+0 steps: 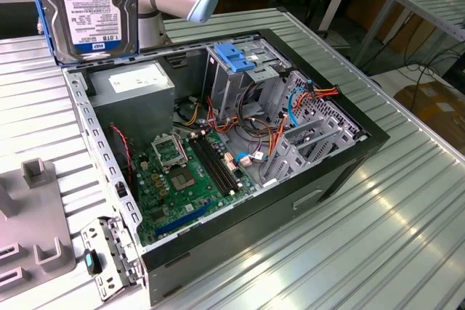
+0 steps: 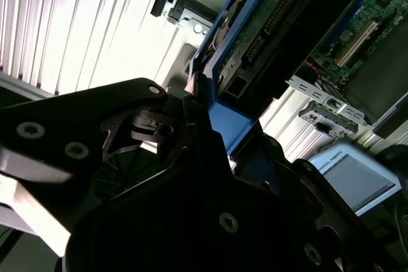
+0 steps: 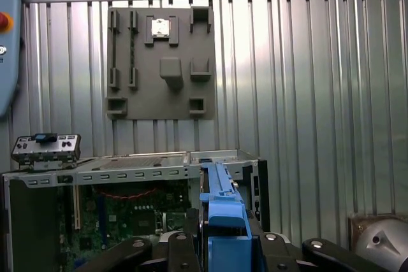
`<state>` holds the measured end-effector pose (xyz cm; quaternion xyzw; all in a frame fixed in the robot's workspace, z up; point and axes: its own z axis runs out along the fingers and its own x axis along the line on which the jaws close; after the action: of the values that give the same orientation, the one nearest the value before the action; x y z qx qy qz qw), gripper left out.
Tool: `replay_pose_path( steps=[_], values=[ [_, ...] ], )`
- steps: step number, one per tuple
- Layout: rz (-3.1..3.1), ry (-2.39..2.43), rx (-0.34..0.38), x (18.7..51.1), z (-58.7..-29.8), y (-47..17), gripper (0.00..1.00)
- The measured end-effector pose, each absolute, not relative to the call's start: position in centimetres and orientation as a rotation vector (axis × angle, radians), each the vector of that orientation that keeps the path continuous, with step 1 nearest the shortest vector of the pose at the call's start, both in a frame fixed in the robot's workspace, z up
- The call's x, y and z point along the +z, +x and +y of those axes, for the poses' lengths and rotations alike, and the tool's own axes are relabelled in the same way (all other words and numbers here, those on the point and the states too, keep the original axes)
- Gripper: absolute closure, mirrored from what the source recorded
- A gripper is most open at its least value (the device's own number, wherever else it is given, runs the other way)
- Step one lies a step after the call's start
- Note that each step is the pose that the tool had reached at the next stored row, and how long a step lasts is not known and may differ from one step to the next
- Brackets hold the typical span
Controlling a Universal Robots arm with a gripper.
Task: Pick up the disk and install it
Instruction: 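Pick up the disk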
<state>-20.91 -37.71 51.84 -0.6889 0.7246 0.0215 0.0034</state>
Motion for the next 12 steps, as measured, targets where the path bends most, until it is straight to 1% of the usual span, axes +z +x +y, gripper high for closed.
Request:
replay_pose_path(
  steps=[12],
  values=[
    [2.271,-2.16,0.067,51.8,-37.7,-19.4,0.63]
  ],
)
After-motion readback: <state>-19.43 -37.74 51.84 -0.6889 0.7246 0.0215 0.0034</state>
